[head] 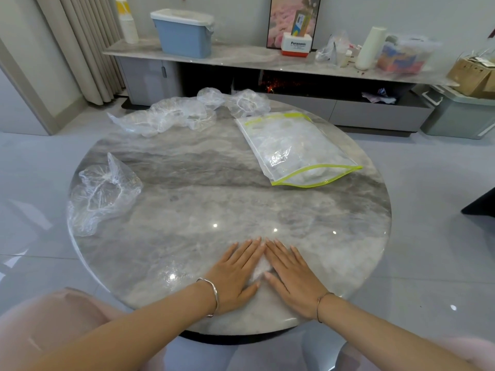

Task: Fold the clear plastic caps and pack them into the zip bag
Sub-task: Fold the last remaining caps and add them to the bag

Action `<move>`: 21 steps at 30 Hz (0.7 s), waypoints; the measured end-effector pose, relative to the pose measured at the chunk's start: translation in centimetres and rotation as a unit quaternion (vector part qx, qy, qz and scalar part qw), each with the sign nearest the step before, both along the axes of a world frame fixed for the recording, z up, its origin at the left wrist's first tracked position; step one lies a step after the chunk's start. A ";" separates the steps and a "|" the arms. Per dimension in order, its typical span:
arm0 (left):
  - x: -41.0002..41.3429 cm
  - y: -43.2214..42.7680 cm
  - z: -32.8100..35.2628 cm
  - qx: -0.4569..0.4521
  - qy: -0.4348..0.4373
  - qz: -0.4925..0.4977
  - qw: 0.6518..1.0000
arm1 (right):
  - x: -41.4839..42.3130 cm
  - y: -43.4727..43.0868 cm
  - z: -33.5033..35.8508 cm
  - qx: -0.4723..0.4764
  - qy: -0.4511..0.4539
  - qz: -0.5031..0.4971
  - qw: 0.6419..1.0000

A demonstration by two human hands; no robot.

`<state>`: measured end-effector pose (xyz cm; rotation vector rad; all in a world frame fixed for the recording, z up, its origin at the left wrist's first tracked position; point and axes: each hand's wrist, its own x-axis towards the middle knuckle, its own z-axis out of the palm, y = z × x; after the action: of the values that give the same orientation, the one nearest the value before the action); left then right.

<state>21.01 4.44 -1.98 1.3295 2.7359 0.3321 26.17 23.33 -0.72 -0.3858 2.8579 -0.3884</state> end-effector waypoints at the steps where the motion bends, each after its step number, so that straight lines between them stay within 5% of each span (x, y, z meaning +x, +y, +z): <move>1: -0.2 -0.3 0.4 0.010 -0.013 -0.027 1.000 | -0.1 0.1 0.1 -0.010 -0.007 0.002 1.000; 8: 0.1 -0.6 3.1 0.041 -0.065 -0.054 0.996 | 0.4 2.1 1.6 -0.142 0.142 -0.021 0.979; 14: -0.4 -0.4 2.2 0.028 -0.048 -0.057 0.997 | 1.8 2.0 0.9 -0.069 0.143 0.073 0.985; 21: -1.8 -0.8 2.7 0.062 -0.146 -0.014 0.987 | 0.8 1.8 0.4 -0.082 0.196 0.032 0.977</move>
<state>19.16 3.62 0.74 1.2337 2.4865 0.6481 27.01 25.10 -0.34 -0.6503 3.1917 -0.5968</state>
